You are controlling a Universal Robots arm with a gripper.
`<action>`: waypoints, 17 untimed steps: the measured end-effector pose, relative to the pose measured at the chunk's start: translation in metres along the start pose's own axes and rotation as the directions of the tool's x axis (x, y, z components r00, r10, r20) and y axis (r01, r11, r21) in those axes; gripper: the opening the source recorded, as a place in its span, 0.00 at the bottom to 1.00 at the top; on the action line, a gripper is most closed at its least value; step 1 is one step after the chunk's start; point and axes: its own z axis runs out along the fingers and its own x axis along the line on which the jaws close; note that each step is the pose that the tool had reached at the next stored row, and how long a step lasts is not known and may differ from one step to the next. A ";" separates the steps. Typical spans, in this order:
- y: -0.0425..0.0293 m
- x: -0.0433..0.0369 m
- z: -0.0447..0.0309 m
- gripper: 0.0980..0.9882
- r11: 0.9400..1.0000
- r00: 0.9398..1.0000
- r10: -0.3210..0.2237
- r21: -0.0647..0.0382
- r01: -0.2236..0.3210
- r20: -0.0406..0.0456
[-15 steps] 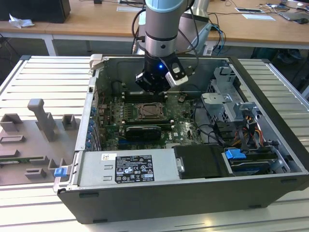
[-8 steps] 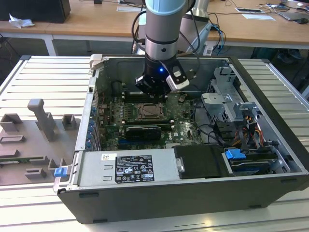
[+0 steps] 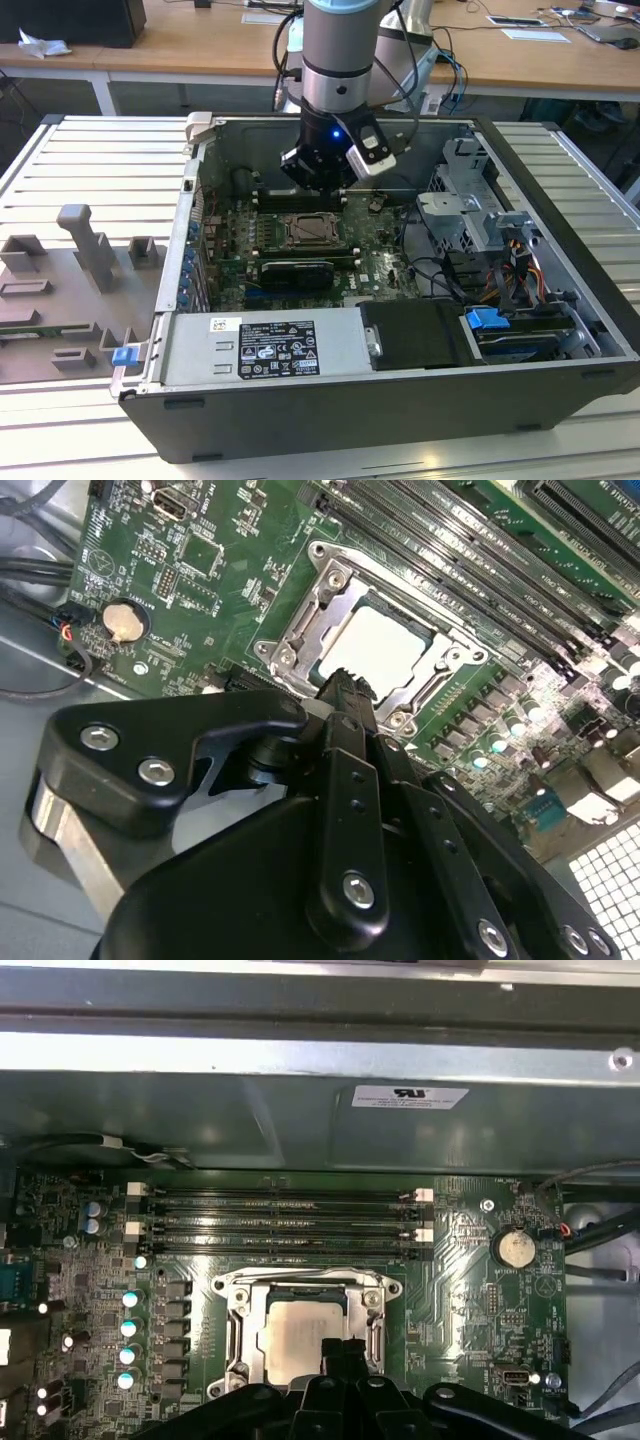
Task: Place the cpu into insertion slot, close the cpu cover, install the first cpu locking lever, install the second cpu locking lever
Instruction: 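Install the second cpu locking lever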
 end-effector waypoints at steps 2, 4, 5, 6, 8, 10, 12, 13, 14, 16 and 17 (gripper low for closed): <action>-0.0021 0.0001 -0.0002 0.01 1.000 1.000 0.000 0.000 0.000 0.000; -0.0059 0.0001 -0.0005 0.01 1.000 1.000 0.000 -0.001 0.000 0.000; -0.0078 0.0001 -0.0007 0.01 1.000 1.000 0.000 -0.001 0.000 0.000; -0.0093 0.0002 -0.0008 0.01 1.000 1.000 0.000 -0.002 0.000 0.000; -0.0121 0.0002 -0.0011 0.01 1.000 1.000 0.000 -0.002 0.000 0.000; -0.0134 0.0003 -0.0012 0.01 1.000 1.000 0.000 -0.002 0.000 0.000; -0.0137 0.0003 -0.0017 0.01 1.000 1.000 0.000 -0.001 0.000 0.000; -0.0137 0.0003 -0.0029 0.01 1.000 1.000 0.000 -0.001 0.000 0.000; -0.0136 0.0002 -0.0042 0.01 1.000 1.000 0.000 -0.001 0.000 0.000; -0.0133 0.0001 -0.0088 0.01 1.000 1.000 0.000 -0.002 0.000 0.000; -0.0134 0.0001 -0.0093 0.01 1.000 1.000 0.000 -0.002 0.000 0.000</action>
